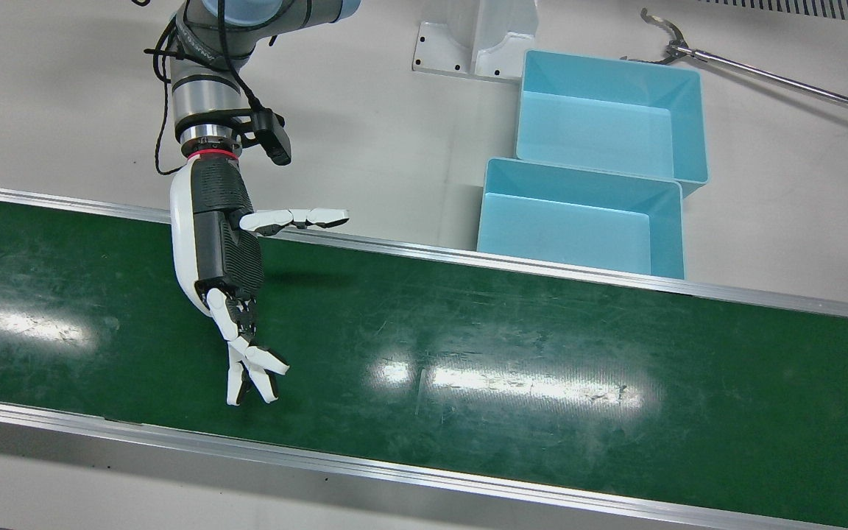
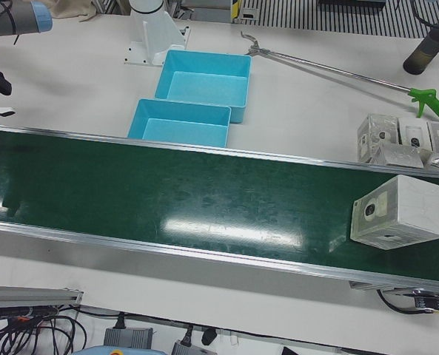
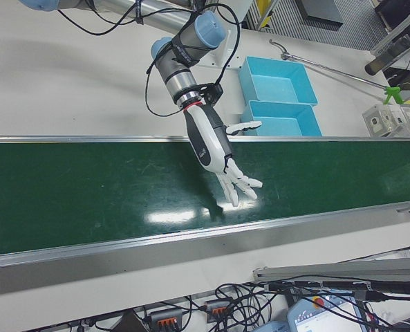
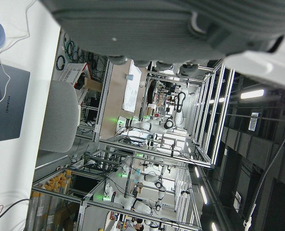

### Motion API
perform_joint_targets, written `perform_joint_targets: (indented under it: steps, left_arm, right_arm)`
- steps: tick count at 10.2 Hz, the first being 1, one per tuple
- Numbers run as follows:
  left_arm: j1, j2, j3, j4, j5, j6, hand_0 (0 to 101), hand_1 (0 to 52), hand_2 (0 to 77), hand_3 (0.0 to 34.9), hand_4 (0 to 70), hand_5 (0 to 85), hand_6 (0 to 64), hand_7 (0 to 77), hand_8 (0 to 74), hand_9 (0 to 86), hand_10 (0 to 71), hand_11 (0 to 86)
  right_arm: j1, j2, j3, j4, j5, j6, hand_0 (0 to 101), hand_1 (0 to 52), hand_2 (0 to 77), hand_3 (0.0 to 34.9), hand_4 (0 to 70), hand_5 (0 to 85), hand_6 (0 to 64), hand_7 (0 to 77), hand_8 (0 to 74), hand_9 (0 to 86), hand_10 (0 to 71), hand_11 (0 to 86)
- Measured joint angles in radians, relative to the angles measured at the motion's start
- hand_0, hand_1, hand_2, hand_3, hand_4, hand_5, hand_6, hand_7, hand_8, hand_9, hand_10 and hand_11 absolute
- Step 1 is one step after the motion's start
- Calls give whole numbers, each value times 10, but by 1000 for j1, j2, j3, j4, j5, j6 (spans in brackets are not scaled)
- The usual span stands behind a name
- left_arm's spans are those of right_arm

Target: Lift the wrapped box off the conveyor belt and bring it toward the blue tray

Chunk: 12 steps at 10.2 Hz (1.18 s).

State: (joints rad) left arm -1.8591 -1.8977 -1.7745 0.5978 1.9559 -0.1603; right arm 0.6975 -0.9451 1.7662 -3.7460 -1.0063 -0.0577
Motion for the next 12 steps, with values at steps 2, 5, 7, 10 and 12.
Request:
perform_joint_targets:
  steps: [2, 5, 7, 10, 12]
  left_arm:
    - [0, 0, 0, 0, 0, 0, 0, 0, 5, 0, 0, 11, 5, 5, 5, 5, 5, 5]
    - [0, 0, 0, 0, 0, 0, 0, 0, 11, 0, 0, 11, 5, 5, 5, 5, 5, 5]
    - [0, 0, 0, 0, 0, 0, 0, 0, 5, 0, 0, 11, 5, 5, 5, 5, 5, 5]
    - [0, 0, 0, 0, 0, 0, 0, 0, 11, 0, 0, 11, 5, 5, 5, 5, 5, 5]
    - [0, 0, 0, 0, 0, 0, 0, 0, 11, 0, 0, 11, 5, 5, 5, 5, 5, 5]
  right_arm:
    - [-2, -3, 0, 0, 0, 0, 494, 164, 76, 0, 98, 213, 38, 44, 0, 16, 0, 16]
    - [-2, -5, 2, 0, 0, 4, 495, 164, 76, 0, 98, 213, 38, 44, 0, 16, 0, 16]
    - [-2, -4, 2, 0, 0, 4, 495, 164, 65, 0, 98, 207, 38, 33, 0, 16, 0, 16]
    - [-3, -4, 4, 0, 0, 5, 494, 153, 60, 0, 98, 207, 27, 27, 0, 16, 0, 16]
    - [-2, -4, 12, 0, 0, 7, 493, 153, 33, 0, 93, 196, 27, 33, 0, 16, 0, 16]
